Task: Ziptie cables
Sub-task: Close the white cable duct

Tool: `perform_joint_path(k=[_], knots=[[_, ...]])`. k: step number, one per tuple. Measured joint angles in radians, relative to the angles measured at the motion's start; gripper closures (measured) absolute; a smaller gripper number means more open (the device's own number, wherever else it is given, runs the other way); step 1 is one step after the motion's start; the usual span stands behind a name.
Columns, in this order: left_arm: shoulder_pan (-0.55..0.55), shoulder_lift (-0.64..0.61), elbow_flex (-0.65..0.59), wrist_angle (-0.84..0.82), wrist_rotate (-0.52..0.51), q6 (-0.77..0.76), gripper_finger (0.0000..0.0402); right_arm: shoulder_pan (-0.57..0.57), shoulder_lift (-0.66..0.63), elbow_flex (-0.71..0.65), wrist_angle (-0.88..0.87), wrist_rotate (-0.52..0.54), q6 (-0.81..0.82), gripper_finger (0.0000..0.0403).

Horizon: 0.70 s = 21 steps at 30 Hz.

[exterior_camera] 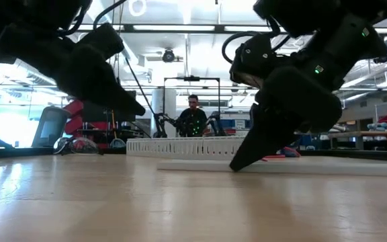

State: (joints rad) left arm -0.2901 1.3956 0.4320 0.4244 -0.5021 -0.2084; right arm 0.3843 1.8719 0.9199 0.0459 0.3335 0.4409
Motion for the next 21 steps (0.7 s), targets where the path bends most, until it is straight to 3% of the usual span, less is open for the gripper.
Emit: perform_joint_path(k=[10, 21], knots=[[-0.001, 0.006, 0.002, 0.063, 0.070, 0.200, 0.0188, 0.000, -0.129, -0.002, -0.033, -0.038, -0.032, 0.0402], [-0.044, 0.006, 0.002, 0.113, 0.070, 0.571, 0.0188, -0.014, -0.227, -0.002, -0.130, -0.128, -0.043, 0.0403]])
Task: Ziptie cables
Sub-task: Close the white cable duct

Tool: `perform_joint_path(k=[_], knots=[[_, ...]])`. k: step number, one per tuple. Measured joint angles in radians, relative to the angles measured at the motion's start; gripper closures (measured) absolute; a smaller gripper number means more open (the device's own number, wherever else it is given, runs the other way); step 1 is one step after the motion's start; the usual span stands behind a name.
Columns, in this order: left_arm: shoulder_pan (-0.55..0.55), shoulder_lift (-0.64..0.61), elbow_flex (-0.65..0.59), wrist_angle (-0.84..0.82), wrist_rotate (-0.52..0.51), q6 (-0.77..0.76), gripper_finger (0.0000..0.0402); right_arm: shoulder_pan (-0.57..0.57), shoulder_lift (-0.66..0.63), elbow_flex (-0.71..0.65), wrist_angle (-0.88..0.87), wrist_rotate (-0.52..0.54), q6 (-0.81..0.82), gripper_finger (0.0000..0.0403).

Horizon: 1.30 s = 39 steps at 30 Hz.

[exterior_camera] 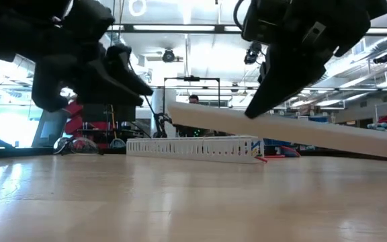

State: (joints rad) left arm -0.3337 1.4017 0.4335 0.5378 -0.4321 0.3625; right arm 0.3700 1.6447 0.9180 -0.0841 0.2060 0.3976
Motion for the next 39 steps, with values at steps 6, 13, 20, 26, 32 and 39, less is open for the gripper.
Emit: perform_joint_path(k=[6, 13, 20, 26, 32, 39], knots=[[-0.021, 0.034, 0.000, 0.078, -0.005, 0.239, 0.0188, -0.028, 0.000, 0.000, 0.029, -0.047, -0.023, 0.0403], [-0.021, 0.097, 0.000, 0.140, -0.046, 0.313, 0.0188, -0.050, 0.000, 0.000, 0.102, -0.098, -0.071, 0.0403], [-0.021, 0.150, 0.018, 0.202, -0.013, 0.313, 0.0188, -0.091, 0.000, 0.000, 0.155, -0.151, -0.109, 0.0403], [-0.021, 0.184, 0.055, 0.204, -0.009, 0.304, 0.0210, -0.114, 0.000, 0.000, 0.171, -0.183, -0.111, 0.0403], [-0.021, 0.185, 0.068, 0.205, -0.009, 0.181, 0.0333, -0.121, -0.001, 0.000, 0.171, -0.184, -0.111, 0.0403], [-0.021, 0.187, 0.067, 0.179, 0.026, -0.064, 0.0394, -0.136, -0.003, 0.002, 0.172, -0.184, -0.075, 0.0401]])
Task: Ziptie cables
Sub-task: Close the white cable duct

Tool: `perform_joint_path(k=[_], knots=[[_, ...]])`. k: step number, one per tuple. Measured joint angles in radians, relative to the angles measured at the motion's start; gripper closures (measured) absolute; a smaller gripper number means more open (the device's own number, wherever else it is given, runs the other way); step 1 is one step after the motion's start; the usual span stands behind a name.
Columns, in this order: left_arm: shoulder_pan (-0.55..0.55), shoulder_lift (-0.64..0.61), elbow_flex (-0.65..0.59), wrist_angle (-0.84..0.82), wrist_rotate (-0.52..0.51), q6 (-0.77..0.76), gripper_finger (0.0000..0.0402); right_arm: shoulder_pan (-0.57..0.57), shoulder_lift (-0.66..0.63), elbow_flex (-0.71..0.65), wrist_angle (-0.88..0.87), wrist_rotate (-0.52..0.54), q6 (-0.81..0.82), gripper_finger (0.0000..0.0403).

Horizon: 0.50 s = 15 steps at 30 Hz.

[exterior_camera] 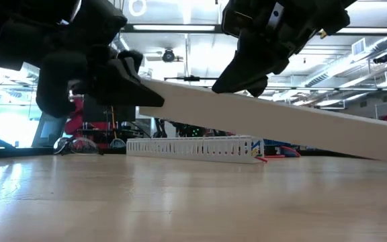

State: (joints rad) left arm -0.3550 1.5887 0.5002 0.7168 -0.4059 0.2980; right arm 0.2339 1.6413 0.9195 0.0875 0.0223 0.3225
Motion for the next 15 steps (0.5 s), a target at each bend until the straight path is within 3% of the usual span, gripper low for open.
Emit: perform_joint_path(k=[6, 15], knots=[[0.012, -0.002, -0.001, 0.008, 0.072, -0.240, 0.0398, -0.008, 0.000, 0.001, -0.012, 0.015, -0.047, 0.0366], [0.063, -0.008, 0.004, 0.018, 0.214, -0.511, 0.0400, -0.040, 0.005, -0.002, -0.025, 0.066, -0.167, 0.0251]])
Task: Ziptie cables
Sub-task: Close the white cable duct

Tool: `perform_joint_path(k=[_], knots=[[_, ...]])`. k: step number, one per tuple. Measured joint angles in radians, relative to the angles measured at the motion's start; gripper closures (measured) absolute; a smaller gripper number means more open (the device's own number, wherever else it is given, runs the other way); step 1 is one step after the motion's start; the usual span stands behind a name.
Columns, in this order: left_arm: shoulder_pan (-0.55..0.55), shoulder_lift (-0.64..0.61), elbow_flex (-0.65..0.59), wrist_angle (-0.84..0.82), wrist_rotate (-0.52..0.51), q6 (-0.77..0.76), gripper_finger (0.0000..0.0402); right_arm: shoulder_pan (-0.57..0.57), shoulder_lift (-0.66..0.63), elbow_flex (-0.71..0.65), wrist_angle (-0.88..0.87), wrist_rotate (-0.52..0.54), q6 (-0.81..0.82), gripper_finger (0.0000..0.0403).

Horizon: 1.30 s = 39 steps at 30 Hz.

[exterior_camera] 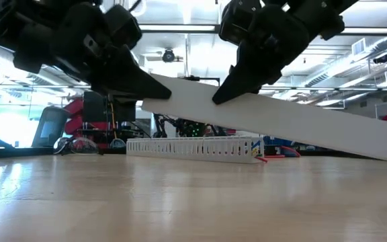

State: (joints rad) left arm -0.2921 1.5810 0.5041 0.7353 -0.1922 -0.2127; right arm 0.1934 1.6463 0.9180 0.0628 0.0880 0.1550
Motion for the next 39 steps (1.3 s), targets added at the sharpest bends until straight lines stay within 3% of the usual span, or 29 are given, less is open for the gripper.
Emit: perform_joint_path(k=[4, 8, 12, 21, 27, 39], knots=[[0.026, 0.000, 0.000, -0.013, 0.082, -0.143, 0.0400, 0.000, -0.004, 0.000, 0.008, 0.010, -0.055, 0.0204], [0.046, 0.000, 0.000, -0.019, 0.148, -0.249, 0.0400, 0.034, -0.005, 0.000, 0.014, 0.087, -0.103, 0.0183], [0.063, 0.005, 0.000, -0.021, 0.180, -0.366, 0.0400, 0.066, -0.006, 0.001, -0.008, 0.154, -0.105, 0.0181], [0.105, 0.132, 0.000, 0.021, 0.256, -0.626, 0.0401, 0.120, -0.006, 0.001, -0.123, 0.170, 0.030, 0.0183], [0.145, 0.219, 0.000, 0.107, 0.307, -0.702, 0.0401, 0.139, -0.003, 0.001, -0.111, 0.188, 0.031, 0.0185], [0.208, 0.228, -0.002, 0.143, 0.377, -0.789, 0.0399, 0.102, 0.003, 0.001, -0.075, 0.235, 0.027, 0.0185]])
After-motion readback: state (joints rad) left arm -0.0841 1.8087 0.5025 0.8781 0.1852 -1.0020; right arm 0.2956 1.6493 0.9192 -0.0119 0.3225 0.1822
